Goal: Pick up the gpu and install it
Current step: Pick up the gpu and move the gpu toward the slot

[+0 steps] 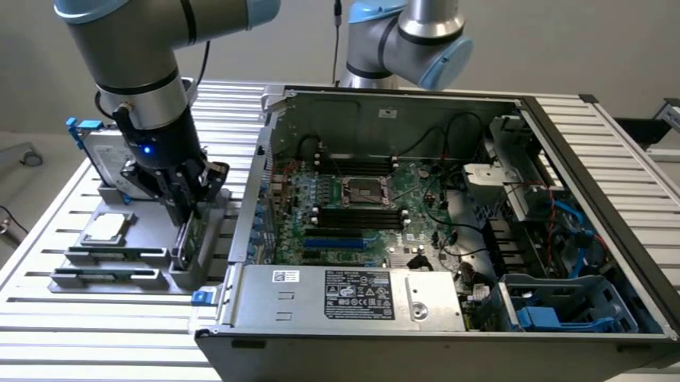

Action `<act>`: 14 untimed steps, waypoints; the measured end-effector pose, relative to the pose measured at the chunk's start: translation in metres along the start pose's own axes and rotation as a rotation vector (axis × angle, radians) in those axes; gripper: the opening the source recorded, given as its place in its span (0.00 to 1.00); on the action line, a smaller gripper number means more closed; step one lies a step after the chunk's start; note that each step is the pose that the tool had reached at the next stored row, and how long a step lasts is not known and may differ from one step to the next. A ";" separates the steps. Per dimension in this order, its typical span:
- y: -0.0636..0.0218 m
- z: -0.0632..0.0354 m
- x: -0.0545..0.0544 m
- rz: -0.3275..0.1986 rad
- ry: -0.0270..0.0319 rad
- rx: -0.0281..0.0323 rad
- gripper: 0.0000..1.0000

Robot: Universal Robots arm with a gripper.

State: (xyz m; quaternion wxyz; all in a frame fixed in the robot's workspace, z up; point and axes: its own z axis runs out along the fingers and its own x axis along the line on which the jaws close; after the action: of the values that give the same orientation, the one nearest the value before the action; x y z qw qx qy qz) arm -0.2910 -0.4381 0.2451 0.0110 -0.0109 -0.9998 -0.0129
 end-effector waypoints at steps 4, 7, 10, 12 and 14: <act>0.0001 -0.0010 0.000 0.000 -0.0004 -0.0003 0.26; 0.0008 -0.0104 0.000 0.000 -0.0001 -0.0001 0.26; 0.0014 -0.0243 0.001 0.000 -0.0001 -0.0001 0.26; 0.0019 -0.0333 0.001 0.000 -0.0001 0.0000 0.26; 0.0025 -0.0424 0.001 0.000 0.0001 0.0001 0.26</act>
State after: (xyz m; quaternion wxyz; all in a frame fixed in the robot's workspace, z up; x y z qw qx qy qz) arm -0.2911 -0.4366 0.2876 0.0111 -0.0109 -0.9998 -0.0129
